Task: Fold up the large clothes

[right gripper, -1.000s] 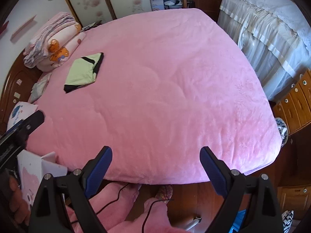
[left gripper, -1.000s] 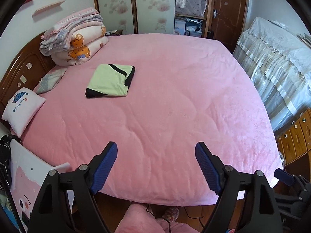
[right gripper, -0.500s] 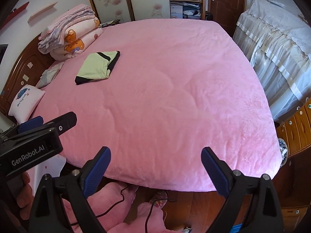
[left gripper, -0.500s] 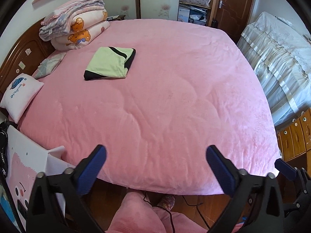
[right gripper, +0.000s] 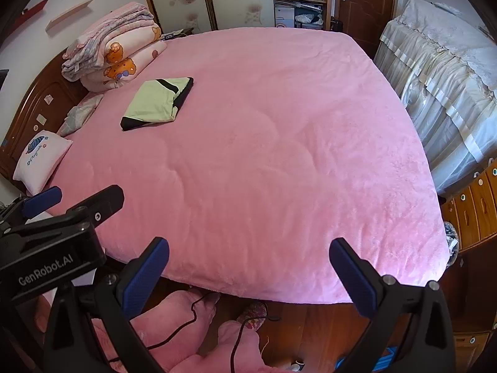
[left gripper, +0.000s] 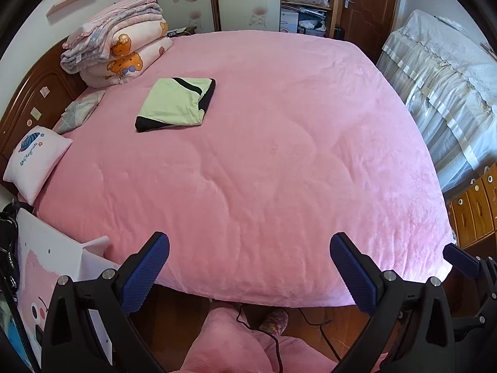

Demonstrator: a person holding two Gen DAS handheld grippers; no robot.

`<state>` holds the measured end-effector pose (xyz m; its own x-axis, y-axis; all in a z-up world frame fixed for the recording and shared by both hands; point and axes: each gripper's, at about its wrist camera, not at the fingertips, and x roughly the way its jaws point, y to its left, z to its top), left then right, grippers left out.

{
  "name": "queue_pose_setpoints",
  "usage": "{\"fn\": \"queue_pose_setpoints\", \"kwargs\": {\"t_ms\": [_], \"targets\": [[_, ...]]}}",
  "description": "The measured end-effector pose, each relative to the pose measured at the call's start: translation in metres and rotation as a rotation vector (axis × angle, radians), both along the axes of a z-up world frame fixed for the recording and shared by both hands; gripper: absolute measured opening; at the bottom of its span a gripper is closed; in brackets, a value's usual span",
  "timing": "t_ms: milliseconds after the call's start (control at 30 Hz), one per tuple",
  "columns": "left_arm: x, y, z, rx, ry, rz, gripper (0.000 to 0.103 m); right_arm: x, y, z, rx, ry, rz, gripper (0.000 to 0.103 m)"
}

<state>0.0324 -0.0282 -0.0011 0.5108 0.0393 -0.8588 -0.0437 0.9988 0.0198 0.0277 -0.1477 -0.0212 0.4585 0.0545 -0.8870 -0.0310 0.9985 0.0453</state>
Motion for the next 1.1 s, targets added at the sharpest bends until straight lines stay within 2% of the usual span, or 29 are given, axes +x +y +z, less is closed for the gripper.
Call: {"fn": "queue_pose_setpoints", "kwargs": {"t_ms": [433,1100], "targets": [[0.004,0.006,-0.005,-0.005,0.022,-0.036,0.102,-0.002,0.001,-0.001,0.001,0.009,-0.035,0.103],[0.002,0.024,-0.005,-0.016,0.017,-0.012,0.102,0.001,0.009,-0.007,-0.006,0.031,-0.024,0.103]]}}
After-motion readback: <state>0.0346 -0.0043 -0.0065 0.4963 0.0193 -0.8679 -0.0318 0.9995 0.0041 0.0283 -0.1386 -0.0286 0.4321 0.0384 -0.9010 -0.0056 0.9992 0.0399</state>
